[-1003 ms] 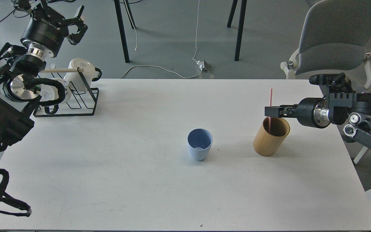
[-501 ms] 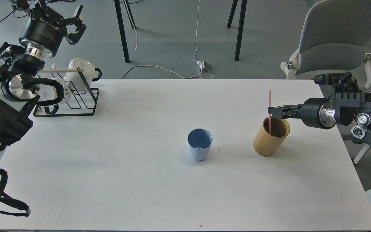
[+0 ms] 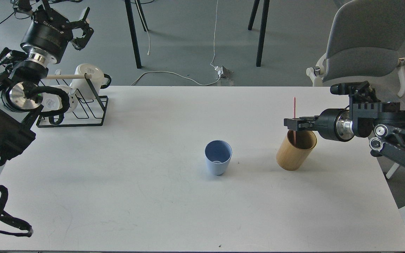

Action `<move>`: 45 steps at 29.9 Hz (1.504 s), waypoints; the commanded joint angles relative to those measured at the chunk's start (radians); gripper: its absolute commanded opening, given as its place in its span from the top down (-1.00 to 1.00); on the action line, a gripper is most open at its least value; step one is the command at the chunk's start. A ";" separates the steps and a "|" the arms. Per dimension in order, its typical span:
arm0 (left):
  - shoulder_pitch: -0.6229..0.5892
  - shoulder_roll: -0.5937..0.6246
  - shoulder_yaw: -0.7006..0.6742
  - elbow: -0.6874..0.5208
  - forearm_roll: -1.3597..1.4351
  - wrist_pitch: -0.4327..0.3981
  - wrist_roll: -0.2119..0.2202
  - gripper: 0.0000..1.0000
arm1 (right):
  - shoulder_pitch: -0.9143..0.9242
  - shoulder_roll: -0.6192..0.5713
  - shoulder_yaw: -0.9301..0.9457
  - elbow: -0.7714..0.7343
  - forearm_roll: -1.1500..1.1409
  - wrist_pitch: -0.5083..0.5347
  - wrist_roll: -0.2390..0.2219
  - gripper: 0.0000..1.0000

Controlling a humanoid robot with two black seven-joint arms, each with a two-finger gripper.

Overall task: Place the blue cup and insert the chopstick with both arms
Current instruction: 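Grasp the red straw with the right gripper, then pull the red straw up out of the tan cup, then carry the straw over the blue cup and lower it in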

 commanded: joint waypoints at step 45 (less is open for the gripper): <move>-0.004 0.022 0.001 -0.001 0.000 0.000 0.003 -0.99 | 0.299 -0.080 0.068 0.305 0.046 -0.001 -0.006 0.99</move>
